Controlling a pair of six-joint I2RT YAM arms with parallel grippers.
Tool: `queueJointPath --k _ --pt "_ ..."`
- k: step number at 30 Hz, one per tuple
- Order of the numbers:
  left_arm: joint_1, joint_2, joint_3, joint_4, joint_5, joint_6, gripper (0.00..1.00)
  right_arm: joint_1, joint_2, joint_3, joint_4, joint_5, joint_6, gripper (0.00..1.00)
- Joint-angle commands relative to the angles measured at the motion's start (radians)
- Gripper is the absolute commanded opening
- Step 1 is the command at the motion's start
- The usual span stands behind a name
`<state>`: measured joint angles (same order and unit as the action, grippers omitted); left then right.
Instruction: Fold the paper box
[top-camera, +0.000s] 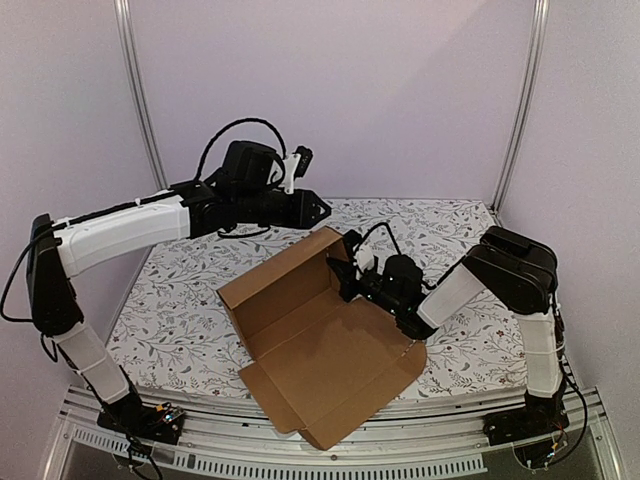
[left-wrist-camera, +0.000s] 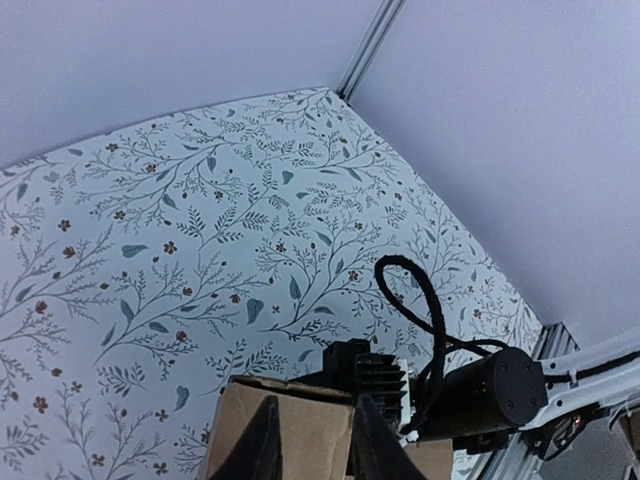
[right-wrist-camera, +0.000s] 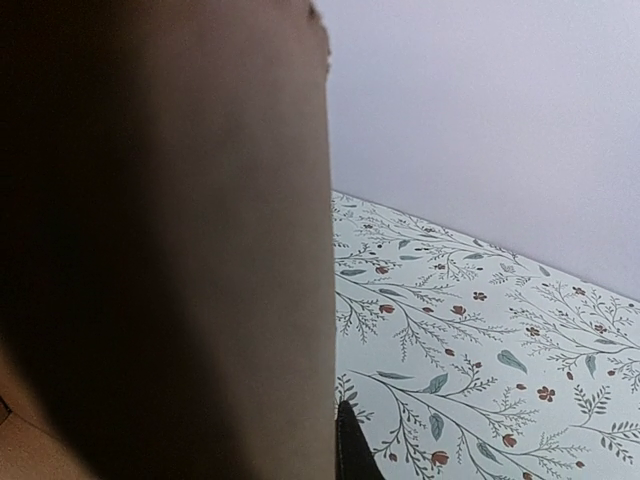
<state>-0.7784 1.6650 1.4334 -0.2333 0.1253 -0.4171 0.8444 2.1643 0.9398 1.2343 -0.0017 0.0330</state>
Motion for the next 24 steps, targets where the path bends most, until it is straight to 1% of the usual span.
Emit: queueJointPath --k 1,4,10,14,19,22,24 --pt "0.011 0.034 0.043 -0.014 0.033 0.002 0.16 0.03 0.028 0.011 -0.067 -0.038 0.005 0.0" --pt "0.011 0.051 0.046 -0.015 0.04 0.003 0.0 0.032 0.031 0.016 -0.082 -0.036 0.007 0.0" --pt "0.011 0.095 0.052 -0.014 0.042 0.002 0.0 0.032 0.032 0.023 -0.1 -0.037 0.01 0.0" --pt "0.011 0.122 0.052 -0.009 0.056 -0.005 0.0 0.033 0.035 0.024 -0.103 -0.035 0.014 0.03" --pt "0.01 0.139 0.015 0.009 0.057 -0.021 0.0 0.033 0.041 0.022 -0.1 -0.022 0.034 0.12" --pt "0.003 0.149 -0.007 0.01 0.048 -0.024 0.0 0.032 0.053 0.017 -0.08 -0.006 0.049 0.2" --pt "-0.001 0.155 -0.022 0.009 0.044 -0.025 0.0 0.033 0.06 0.006 -0.056 -0.004 0.057 0.21"
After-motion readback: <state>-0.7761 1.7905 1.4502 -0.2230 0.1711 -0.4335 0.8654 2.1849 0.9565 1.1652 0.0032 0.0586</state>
